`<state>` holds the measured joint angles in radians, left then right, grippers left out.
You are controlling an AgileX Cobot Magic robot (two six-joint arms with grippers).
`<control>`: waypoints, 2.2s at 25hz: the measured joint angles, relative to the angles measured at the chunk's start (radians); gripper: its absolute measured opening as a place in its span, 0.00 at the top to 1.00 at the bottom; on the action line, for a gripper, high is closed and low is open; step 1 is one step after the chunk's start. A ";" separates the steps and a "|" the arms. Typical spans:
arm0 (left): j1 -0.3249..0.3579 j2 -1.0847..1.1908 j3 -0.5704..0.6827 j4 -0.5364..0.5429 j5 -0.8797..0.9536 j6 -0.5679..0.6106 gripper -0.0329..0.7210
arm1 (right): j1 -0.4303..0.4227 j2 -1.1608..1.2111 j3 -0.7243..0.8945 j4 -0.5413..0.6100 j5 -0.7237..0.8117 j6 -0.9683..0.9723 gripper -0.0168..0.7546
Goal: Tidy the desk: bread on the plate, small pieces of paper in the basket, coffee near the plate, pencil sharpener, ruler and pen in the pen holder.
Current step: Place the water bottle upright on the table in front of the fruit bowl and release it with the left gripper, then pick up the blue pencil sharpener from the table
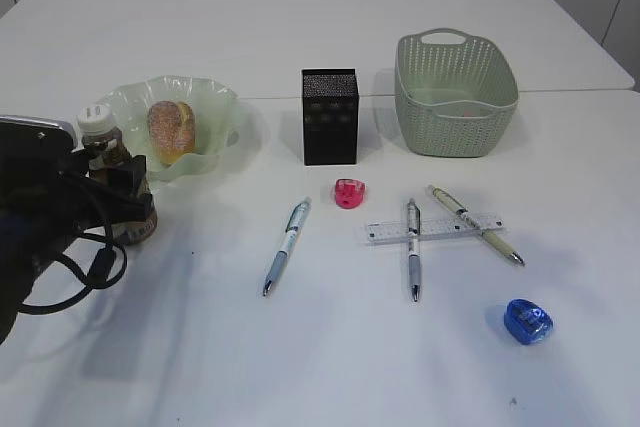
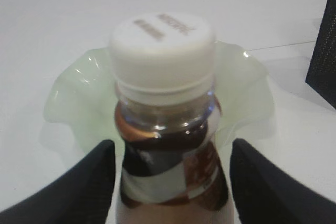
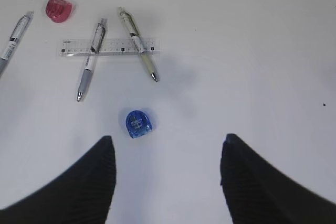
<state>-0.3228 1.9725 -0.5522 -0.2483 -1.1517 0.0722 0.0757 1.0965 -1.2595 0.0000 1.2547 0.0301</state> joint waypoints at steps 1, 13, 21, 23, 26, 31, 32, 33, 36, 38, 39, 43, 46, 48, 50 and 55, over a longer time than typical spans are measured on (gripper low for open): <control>0.000 -0.003 0.000 0.000 0.002 0.000 0.31 | 0.000 0.000 0.000 0.000 0.000 0.000 0.34; 0.000 -0.110 0.034 0.000 0.004 0.020 0.31 | 0.000 0.000 0.000 0.000 0.000 -0.002 0.34; 0.000 -0.181 0.055 0.000 0.004 0.031 0.31 | 0.000 0.000 0.000 0.000 0.000 -0.002 0.34; 0.000 -0.205 0.058 0.000 0.004 0.032 0.31 | 0.000 -0.002 0.000 0.000 0.000 -0.002 0.34; 0.000 -0.240 0.058 0.000 0.006 0.032 0.31 | 0.000 -0.002 0.000 0.000 0.000 -0.002 0.34; 0.000 -0.329 0.058 0.000 0.069 0.033 0.32 | 0.000 -0.002 0.000 0.000 0.000 -0.002 0.34; 0.000 -0.349 0.058 0.000 0.086 0.038 0.32 | 0.000 -0.002 0.000 0.000 0.000 -0.002 0.34; 0.000 -0.373 0.060 0.000 0.105 0.044 0.32 | 0.000 -0.002 0.000 0.000 0.000 -0.002 0.34; 0.000 -0.444 0.062 0.000 0.175 0.060 0.33 | 0.000 -0.002 0.000 0.000 0.000 -0.002 0.34; 0.000 -0.499 0.063 0.000 0.246 0.071 0.34 | 0.000 -0.002 0.000 0.000 0.000 -0.002 0.34; 0.000 -0.523 0.064 0.000 0.280 0.073 0.35 | 0.000 -0.002 0.000 0.000 0.000 -0.002 0.34; 0.000 -0.645 0.065 0.000 0.451 0.078 0.36 | 0.000 -0.002 0.000 0.013 0.000 -0.002 0.34; 0.000 -0.746 0.065 0.000 0.587 0.078 0.36 | 0.000 -0.002 0.000 0.044 0.000 -0.002 0.34; 0.000 -0.822 0.065 0.000 0.689 0.078 0.36 | 0.000 -0.002 0.000 0.086 0.000 -0.002 0.34; 0.000 -0.894 0.065 0.000 0.778 0.078 0.36 | 0.000 -0.002 0.000 0.117 0.000 -0.002 0.34; 0.000 -1.074 0.060 -0.002 1.015 0.078 0.36 | 0.000 0.002 0.000 0.137 0.000 -0.004 0.34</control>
<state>-0.3228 0.8982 -0.4924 -0.2501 -0.1363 0.1504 0.0757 1.0988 -1.2595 0.1371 1.2547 0.0259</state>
